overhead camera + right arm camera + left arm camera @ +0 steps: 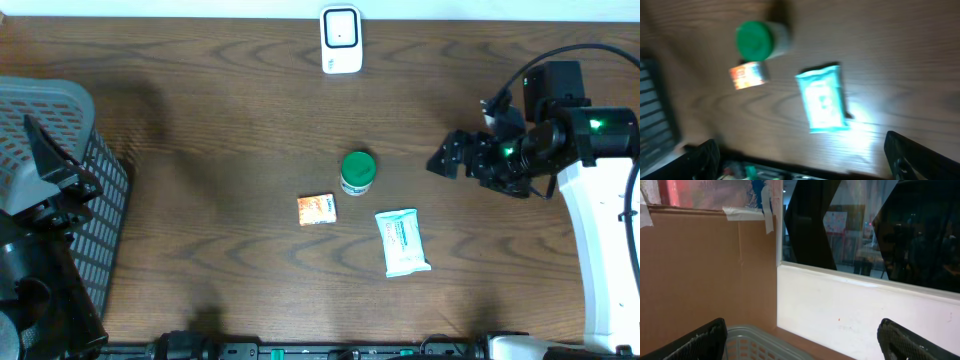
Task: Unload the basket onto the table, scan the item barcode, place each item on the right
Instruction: 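Lower the right gripper onto the green-lidded jar and grasp it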
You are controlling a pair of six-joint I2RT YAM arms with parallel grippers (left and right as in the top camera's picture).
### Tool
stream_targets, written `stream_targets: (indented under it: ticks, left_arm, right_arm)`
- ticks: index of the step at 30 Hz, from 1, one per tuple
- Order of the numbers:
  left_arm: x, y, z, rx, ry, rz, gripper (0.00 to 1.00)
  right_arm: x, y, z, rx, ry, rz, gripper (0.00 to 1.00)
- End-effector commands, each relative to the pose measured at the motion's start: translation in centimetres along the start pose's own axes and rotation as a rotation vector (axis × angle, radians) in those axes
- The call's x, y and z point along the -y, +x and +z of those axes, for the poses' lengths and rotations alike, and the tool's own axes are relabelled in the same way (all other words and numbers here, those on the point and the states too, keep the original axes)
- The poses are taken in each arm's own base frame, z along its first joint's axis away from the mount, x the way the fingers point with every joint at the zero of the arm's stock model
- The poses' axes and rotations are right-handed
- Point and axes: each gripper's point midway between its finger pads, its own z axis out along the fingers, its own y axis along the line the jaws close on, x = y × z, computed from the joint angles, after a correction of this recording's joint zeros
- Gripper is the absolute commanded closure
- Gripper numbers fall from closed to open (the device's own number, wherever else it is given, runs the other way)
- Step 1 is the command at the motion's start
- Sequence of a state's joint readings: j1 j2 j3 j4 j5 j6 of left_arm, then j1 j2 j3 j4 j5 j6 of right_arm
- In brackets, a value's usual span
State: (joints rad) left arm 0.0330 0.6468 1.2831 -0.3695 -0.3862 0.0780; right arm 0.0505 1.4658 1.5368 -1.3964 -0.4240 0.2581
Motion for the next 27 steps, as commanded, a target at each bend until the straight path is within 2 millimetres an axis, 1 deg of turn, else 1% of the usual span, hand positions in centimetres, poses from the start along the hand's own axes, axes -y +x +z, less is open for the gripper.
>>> stream_targets:
  ticks: [1, 3, 4, 7, 8, 9, 10, 11, 12, 13, 14, 15, 16, 17, 18, 22, 23, 27]
  left_arm:
    - [0.5, 0.0, -0.1, 0.003, 0.026, -0.009, 0.04]
    - [0.6, 0.0, -0.1, 0.003, 0.034, -0.011, 0.04]
    - [0.6, 0.0, -0.1, 0.003, 0.035, -0.011, 0.04]
    - [0.6, 0.0, -0.1, 0.002, 0.035, -0.011, 0.04]
    - [0.6, 0.0, -0.1, 0.002, 0.035, -0.011, 0.04]
    - [0.6, 0.0, -0.1, 0.002, 0.035, -0.011, 0.04]
    - [0.6, 0.0, -0.1, 0.003, 0.035, -0.011, 0.04]
    - [0.6, 0.0, -0.1, 0.002, 0.035, -0.011, 0.04]
    - [0.6, 0.0, -0.1, 0.002, 0.035, -0.010, 0.04]
    - [0.6, 0.0, -0.1, 0.002, 0.035, -0.010, 0.04]
    - [0.6, 0.0, -0.1, 0.002, 0.035, -0.011, 0.04]
    - [0.6, 0.0, -0.1, 0.002, 0.035, -0.010, 0.04]
    - [0.6, 0.0, -0.1, 0.002, 0.035, -0.011, 0.04]
    - [0.6, 0.0, -0.1, 0.002, 0.035, -0.010, 0.04]
    - [0.6, 0.0, -0.1, 0.002, 0.035, -0.011, 0.04]
    - [0.6, 0.0, -0.1, 0.002, 0.035, -0.010, 0.04]
    - [0.6, 0.0, -0.1, 0.002, 0.035, -0.010, 0.04]
    - [0.6, 0.0, -0.1, 0.002, 0.035, -0.010, 0.04]
  right_arm:
    - [-3.8, 0.8, 0.3, -0.055, -0.142, 0.201, 0.02]
    - [-3.5, 1.7, 0.9, -0.087, -0.070, 0.434, 0.04]
    - [-3.1, 2.8, 1.4, -0.104, 0.013, 0.645, 0.06]
    - [-3.2, 3.5, 2.4, -0.047, 0.136, 0.915, 0.05]
    - [-3.4, 3.8, 2.8, -0.030, 0.161, 0.993, 0.03]
    - [-4.0, 4.1, 3.2, -0.021, 0.172, 1.063, 0.01]
    - [-5.1, 4.1, 4.1, -0.004, 0.167, 1.115, 0.01]
    - [-5.9, 3.7, 4.7, 0.021, 0.155, 1.124, 0.01]
    - [-6.8, 3.0, 5.8, 0.072, 0.142, 1.132, 0.01]
    - [-7.3, 2.4, 6.7, 0.116, 0.142, 1.143, 0.01]
    - [-7.5, 2.1, 7.4, 0.145, 0.148, 1.163, 0.01]
    - [-7.6, 1.9, 8.7, 0.179, 0.170, 1.219, 0.01]
    - [-7.6, 1.8, 9.3, 0.188, 0.181, 1.248, 0.01]
    - [-7.6, 1.7, 10.4, 0.195, 0.198, 1.284, 0.01]
    - [-7.8, 1.1, 11.6, 0.200, 0.195, 1.281, 0.01]
    - [-7.5, -0.1, 15.2, 0.189, 0.222, 1.292, 0.02]
    - [-7.1, -0.5, 16.4, 0.190, 0.237, 1.300, 0.02]
    - [-6.1, -1.1, 18.9, 0.156, 0.265, 1.335, 0.02]
